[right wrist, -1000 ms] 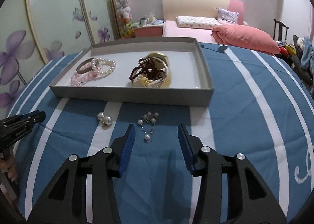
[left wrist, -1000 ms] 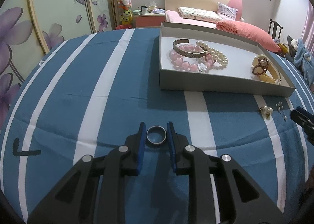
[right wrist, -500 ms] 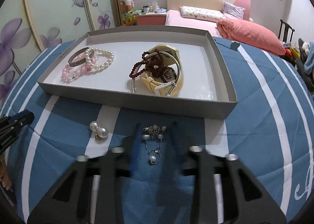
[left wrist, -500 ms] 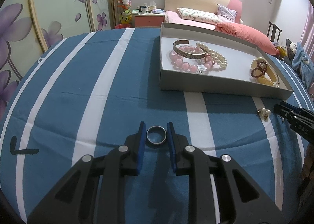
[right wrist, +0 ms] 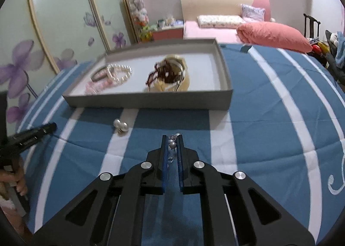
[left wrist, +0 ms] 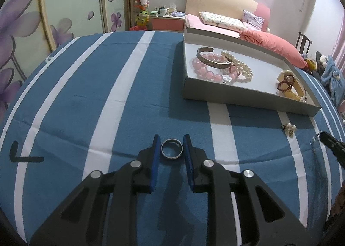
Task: Organize jewelry
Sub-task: 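Carry the silver ring and earring in both tools over the tray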
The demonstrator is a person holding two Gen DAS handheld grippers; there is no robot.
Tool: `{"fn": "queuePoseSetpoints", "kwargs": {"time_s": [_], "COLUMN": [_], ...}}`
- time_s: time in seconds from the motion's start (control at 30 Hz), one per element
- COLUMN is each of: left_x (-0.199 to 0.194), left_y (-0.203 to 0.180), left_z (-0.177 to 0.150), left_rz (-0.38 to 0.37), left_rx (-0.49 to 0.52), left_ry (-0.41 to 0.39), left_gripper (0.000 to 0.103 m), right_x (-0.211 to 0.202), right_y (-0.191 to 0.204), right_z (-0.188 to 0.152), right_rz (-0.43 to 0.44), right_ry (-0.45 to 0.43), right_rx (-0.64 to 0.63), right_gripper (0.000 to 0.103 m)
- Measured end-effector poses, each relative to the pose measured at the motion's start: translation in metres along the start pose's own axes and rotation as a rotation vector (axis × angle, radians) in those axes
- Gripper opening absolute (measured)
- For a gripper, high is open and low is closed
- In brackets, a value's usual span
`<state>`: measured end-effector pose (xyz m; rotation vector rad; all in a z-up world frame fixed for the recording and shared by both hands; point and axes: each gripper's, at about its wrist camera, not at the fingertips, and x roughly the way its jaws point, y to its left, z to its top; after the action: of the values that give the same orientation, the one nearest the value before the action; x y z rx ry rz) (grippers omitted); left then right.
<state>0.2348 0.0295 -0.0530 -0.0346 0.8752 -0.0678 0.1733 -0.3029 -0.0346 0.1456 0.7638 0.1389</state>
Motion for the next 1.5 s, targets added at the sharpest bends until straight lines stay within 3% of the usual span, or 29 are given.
{"fn": "queuePoseSetpoints", "kwargs": {"time_s": [0.17,0.7,1.1,1.5], "left_x": [-0.021,-0.117,-0.129,-0.129], "left_y": [0.000,-0.050,-0.063,-0.066], "left_z": [-0.005,-0.016,-0.011,-0.008], "left_rz": [0.004,0.075,0.144,0.132], "left_rx": [-0.004,0.113,0.108,0.109], "left_ry": [-0.072,-0.478,-0.552,-0.567], "left_gripper": [0.022,0.022,0.022,0.022], "right_x": [-0.027,-0.092,-0.107,-0.107], "right_y": [0.003,0.032,0.035,0.041], "right_z": [0.008,0.023,0.021,0.020], "right_rz": [0.033,0.036,-0.036,-0.047], "right_ry": [-0.116,-0.454,-0.599,-0.633], "right_rx": [0.002,-0.068,-0.101,-0.120], "right_gripper": [0.009,0.009,0.009,0.009]}}
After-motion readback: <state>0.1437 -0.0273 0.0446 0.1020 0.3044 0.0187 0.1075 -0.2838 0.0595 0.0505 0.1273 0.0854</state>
